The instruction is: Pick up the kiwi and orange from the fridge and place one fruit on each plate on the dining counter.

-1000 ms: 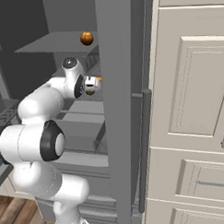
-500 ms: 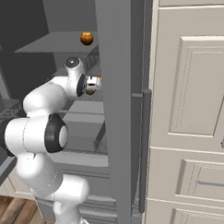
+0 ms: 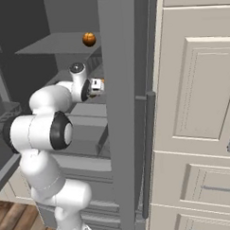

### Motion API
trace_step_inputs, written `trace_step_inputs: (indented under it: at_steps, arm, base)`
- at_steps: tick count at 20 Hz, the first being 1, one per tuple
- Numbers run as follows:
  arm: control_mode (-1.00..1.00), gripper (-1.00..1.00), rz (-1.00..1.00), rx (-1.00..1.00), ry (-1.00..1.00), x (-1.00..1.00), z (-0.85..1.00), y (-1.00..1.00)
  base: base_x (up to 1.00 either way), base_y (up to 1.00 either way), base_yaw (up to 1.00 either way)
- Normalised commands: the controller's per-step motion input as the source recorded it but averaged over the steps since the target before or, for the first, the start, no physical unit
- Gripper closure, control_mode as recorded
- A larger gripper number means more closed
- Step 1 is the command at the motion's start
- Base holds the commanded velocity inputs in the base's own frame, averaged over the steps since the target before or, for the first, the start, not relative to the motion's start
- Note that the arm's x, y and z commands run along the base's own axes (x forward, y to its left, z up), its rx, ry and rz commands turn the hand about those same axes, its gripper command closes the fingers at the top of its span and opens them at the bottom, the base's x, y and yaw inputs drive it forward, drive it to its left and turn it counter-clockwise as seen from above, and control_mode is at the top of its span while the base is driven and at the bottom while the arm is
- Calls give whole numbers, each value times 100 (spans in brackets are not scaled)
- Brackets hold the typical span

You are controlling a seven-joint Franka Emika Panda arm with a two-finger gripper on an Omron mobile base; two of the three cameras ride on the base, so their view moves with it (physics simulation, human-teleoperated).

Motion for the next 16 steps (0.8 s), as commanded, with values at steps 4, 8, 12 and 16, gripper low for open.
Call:
trace_step_inputs:
  at_steps: [4,8,12,16]
  arm:
    - [-100,-100,0,0,0,27,-17,0]
    - [-100,-100,0,0,0,34,-8,0]
    - [-100,-100,0,0,0,33,-6,0]
    - [-100,-100,0,0,0,17,-8,0]
  base:
    - [0,0,0]
    - [0,0,0]
    - [0,0,0]
    - [0,0,0]
